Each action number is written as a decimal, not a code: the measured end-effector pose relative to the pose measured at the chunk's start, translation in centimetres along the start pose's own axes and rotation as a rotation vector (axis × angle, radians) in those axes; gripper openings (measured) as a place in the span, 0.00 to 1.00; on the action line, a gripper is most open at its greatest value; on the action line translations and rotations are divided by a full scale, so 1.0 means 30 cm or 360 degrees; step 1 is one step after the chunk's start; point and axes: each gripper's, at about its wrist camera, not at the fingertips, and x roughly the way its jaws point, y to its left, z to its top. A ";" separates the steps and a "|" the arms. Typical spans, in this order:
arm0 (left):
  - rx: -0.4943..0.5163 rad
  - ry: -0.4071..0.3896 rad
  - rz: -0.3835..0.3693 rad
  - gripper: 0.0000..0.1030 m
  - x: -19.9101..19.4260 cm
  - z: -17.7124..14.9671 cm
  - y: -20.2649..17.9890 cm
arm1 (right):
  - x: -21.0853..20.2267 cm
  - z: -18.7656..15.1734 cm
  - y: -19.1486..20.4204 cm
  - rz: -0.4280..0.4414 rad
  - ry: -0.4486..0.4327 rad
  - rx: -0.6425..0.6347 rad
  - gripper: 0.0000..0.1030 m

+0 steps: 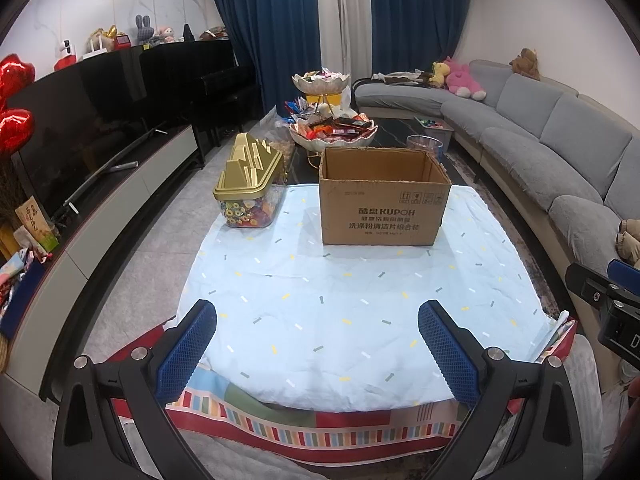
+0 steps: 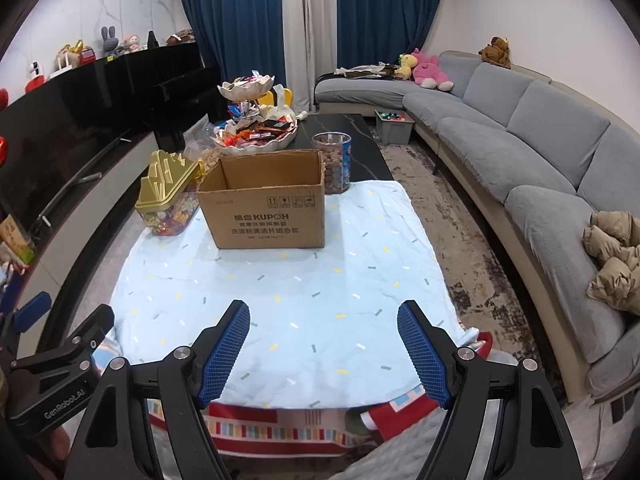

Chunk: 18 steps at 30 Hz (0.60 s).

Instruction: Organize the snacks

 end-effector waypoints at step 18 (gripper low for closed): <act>0.0000 0.0008 -0.0015 1.00 -0.003 -0.011 -0.006 | -0.004 0.000 0.000 0.0005 -0.0008 0.0002 0.75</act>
